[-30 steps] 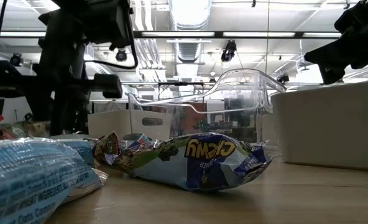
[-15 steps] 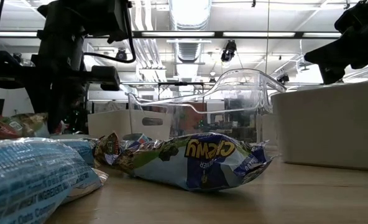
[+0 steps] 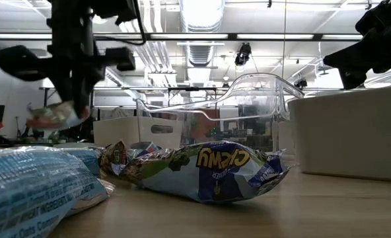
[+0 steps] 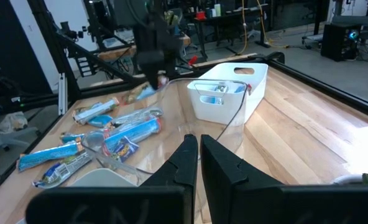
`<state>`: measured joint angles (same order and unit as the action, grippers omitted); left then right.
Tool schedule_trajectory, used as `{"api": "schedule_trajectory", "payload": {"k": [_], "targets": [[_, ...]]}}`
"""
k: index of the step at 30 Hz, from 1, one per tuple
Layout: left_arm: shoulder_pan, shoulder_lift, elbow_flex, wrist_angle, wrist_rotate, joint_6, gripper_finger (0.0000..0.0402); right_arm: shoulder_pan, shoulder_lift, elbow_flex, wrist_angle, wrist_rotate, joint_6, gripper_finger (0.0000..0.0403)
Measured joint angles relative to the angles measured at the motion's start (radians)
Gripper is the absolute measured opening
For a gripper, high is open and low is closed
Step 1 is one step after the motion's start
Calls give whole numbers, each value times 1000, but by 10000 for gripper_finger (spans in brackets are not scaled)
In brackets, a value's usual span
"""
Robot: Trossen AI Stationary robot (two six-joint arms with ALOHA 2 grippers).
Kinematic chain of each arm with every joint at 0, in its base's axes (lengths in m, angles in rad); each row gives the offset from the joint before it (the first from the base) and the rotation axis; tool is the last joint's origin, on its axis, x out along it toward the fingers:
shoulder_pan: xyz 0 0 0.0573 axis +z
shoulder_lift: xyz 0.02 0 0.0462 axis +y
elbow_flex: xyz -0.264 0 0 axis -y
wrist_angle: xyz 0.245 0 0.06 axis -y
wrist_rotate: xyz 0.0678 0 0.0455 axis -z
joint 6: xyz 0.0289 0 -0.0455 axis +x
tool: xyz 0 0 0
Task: Pick and place Granola Bars by type
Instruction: Put the red granola bar into the white bin
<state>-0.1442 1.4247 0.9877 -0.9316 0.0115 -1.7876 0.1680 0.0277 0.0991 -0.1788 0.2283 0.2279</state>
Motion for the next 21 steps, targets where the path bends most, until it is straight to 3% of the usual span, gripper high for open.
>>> {"api": "schedule_trajectory", "payload": {"k": [10,15,21], "targets": [[94,-66,147,-203,-182,205,14,0,1,0,1,0,0,13],[171,-73,214,-212,-318,296,14,0,1,0,0,0,0,13],[280,-74,264,-196,-416,288,14,0,1,0,0,0,0,13]]}}
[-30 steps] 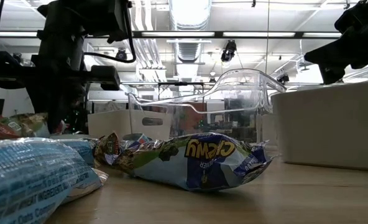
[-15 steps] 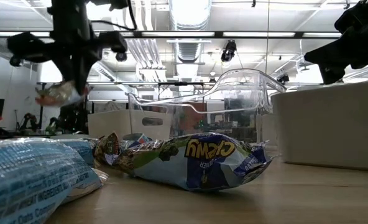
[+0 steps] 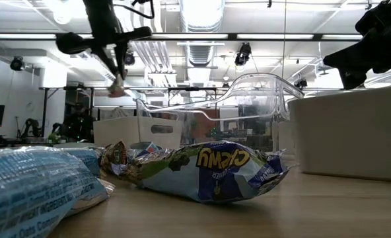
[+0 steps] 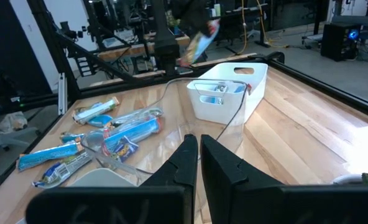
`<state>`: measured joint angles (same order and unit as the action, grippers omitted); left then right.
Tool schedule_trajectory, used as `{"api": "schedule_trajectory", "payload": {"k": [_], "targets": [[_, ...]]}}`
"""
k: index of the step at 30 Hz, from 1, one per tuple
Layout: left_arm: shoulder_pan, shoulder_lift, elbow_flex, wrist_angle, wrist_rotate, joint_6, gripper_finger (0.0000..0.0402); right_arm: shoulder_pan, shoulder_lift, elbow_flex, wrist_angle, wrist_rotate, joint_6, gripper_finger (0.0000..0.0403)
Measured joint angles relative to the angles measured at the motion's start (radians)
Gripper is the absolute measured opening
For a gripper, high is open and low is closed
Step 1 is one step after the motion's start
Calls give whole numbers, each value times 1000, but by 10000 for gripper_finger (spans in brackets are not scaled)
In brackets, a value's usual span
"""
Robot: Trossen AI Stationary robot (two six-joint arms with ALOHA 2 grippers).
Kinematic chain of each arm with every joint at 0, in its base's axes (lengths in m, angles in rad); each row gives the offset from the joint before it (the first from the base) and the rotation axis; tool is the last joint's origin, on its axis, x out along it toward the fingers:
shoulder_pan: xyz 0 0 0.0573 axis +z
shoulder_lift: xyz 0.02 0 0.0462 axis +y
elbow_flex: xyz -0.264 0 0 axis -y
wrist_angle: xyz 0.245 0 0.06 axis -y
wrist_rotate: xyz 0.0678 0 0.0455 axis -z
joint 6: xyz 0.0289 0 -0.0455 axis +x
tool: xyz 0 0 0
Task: Pick and place Granola Bars by type
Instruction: Put the red granola bar into the white bin
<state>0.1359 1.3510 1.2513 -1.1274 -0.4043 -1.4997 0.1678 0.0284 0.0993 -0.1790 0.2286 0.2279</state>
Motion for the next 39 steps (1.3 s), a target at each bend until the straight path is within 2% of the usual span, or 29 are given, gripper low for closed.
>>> {"api": "schedule_trajectory", "payload": {"k": [5,11,18,22,31,39], "targets": [[62,0,17,45,-1,-29,14,0,0,0,0,0,0,13],[114,-7,11,53,-12,-144,14,0,0,0,0,0,0,13],[118,-8,-19,64,-9,-164,14,0,0,0,0,0,0,13],[113,-5,-40,85,-2,-285,14,0,0,0,0,0,0,13],[112,-4,-158,316,55,-443,14,0,0,0,0,0,0,13],[113,-4,-218,330,54,-534,14,0,0,0,0,0,0,13]]}}
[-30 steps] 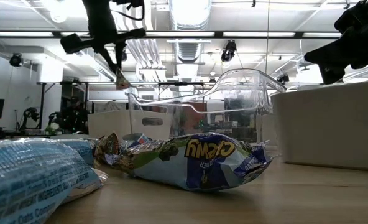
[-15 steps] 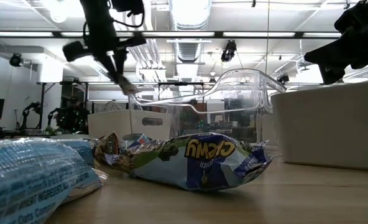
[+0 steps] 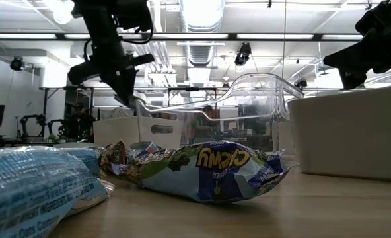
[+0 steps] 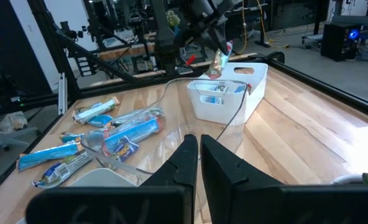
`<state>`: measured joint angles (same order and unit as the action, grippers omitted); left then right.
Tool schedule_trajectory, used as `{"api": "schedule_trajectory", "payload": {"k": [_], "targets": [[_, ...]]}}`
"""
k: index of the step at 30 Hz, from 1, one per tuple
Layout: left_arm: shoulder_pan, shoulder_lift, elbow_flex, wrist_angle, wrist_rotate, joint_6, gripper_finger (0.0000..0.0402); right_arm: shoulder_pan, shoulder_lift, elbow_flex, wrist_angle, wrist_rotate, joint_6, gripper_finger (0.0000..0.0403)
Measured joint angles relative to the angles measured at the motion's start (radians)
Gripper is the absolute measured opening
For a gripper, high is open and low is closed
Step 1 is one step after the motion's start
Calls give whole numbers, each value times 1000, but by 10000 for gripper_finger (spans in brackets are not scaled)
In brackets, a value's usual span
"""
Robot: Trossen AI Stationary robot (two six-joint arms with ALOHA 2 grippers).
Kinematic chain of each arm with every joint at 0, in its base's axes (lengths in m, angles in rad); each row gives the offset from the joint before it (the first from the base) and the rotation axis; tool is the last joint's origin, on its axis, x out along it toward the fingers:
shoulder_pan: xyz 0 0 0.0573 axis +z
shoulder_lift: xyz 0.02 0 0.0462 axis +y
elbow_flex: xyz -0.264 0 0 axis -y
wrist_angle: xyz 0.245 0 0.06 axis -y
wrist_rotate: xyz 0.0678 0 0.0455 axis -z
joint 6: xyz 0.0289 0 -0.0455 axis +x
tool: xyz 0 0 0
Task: Pick and place Granola Bars by type
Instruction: Put the red granola bar into the white bin, then put the orange granola bar into the gray bin
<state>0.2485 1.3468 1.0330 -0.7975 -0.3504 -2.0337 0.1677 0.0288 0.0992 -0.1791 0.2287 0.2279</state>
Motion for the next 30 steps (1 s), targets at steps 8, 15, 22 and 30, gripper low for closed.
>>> {"api": "schedule_trajectory", "payload": {"k": [8,15,22,30], "targets": [[-2,0,-24,55,-25,-11,14,0,0,0,0,0,0,13],[-2,0,-24,65,-23,16,29,0,0,0,0,0,0,13],[-2,12,-25,67,7,14,80,0,0,0,0,0,0,13],[-2,48,-26,121,43,16,101,0,0,0,0,0,0,13]]}}
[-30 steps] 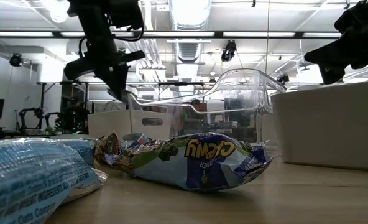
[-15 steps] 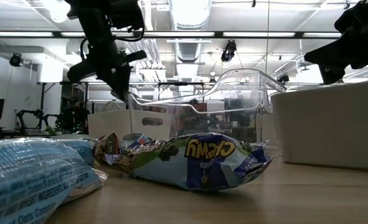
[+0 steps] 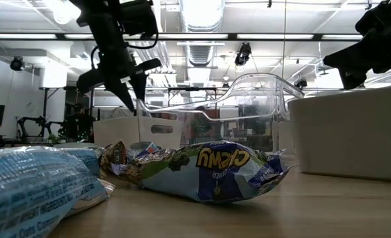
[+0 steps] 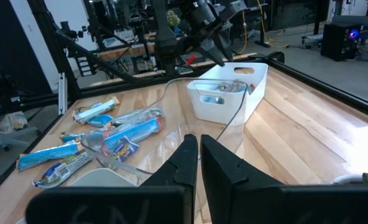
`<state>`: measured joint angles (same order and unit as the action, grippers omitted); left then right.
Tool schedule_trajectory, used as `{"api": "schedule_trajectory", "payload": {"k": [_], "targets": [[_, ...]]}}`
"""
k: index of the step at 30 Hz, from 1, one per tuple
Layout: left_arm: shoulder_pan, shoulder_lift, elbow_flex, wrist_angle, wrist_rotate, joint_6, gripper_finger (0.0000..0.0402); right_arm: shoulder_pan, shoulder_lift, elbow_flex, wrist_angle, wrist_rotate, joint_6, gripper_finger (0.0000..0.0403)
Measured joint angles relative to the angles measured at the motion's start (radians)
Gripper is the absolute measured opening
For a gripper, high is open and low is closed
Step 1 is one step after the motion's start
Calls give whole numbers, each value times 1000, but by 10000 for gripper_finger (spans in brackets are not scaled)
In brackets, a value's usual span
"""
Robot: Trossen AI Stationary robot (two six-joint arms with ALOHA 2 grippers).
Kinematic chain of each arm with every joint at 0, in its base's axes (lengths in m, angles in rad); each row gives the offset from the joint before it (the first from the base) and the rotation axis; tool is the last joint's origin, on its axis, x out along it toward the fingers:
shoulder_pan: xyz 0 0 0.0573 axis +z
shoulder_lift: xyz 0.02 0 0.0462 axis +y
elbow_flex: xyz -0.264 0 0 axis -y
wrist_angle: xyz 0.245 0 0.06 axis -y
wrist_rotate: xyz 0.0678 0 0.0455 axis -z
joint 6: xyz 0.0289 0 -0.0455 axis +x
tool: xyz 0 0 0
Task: Pick and place Granola Bars by type
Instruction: Put the orange granola bar into the gray bin
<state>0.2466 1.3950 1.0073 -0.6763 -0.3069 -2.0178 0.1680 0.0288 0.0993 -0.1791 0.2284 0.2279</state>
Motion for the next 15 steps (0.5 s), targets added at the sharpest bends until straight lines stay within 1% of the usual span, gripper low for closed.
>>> {"api": "schedule_trajectory", "payload": {"k": [8,11,13,15], "targets": [[-7,9,0,18,0,15,101,0,0,0,0,0,0,13],[-13,9,0,14,0,69,99,0,0,0,0,0,0,13],[-17,9,0,8,7,83,89,0,0,0,0,0,0,13],[-18,9,0,2,18,85,69,0,0,0,0,0,0,13]]}}
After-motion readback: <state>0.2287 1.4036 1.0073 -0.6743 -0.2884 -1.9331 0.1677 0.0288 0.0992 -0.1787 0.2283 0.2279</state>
